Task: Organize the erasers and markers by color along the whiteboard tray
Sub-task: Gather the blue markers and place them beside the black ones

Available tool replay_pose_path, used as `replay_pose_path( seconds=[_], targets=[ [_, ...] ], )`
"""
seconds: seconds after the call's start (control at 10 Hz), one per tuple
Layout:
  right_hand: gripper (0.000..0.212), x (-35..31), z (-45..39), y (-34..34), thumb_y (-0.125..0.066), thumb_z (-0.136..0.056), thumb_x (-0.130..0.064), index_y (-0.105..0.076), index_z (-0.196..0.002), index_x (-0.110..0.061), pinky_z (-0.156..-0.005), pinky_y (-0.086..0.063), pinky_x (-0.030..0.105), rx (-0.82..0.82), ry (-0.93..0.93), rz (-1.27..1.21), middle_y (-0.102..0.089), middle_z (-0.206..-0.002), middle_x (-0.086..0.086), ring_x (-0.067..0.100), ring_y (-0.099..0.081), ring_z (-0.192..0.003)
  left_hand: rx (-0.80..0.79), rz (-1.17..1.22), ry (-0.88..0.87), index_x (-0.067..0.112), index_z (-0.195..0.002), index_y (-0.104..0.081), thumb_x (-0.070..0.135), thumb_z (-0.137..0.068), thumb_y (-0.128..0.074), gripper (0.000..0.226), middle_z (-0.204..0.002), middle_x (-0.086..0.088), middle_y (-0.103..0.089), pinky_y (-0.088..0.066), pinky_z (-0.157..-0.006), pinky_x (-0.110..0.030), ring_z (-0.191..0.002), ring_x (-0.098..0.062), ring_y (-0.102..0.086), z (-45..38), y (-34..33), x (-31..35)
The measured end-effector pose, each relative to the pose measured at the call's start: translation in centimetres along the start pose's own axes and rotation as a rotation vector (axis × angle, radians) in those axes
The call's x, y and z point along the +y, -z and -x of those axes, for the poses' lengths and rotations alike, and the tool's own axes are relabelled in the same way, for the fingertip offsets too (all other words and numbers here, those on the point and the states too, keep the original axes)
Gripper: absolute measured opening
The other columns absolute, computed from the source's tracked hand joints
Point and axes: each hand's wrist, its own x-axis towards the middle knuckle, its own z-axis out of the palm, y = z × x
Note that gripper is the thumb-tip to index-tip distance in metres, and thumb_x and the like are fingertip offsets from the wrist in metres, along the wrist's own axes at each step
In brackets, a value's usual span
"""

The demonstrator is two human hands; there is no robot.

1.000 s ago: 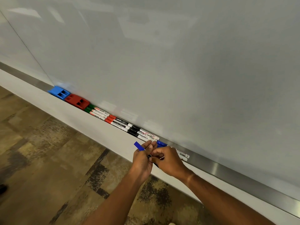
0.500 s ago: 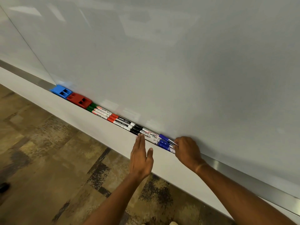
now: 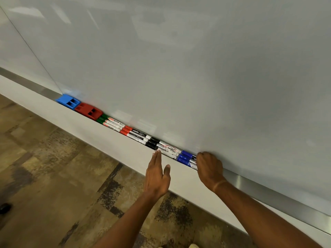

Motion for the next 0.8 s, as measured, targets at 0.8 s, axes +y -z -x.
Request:
replay_pose_path(
  seconds=[0.8],
  targets=[
    [0.034,-0.8,2.6,-0.1,-0.06,-0.089,-0.033,-0.057,-0.115,-0.012,-0.074,-0.052,0.028,0.313,-0.003,-0.171,-0.061,-0.113,0.009,0.021,-0.059,-0.1,-0.072,-0.313,-0.398,0.015,-0.154,-0.007,0.056,-0.092,-0.026,0.076,-0.162,-0.006,-0.006,0.001,-0.116,-0.025,-0.149,-0.016,-0.002,-1.5,1.9,1.3]
  ],
)
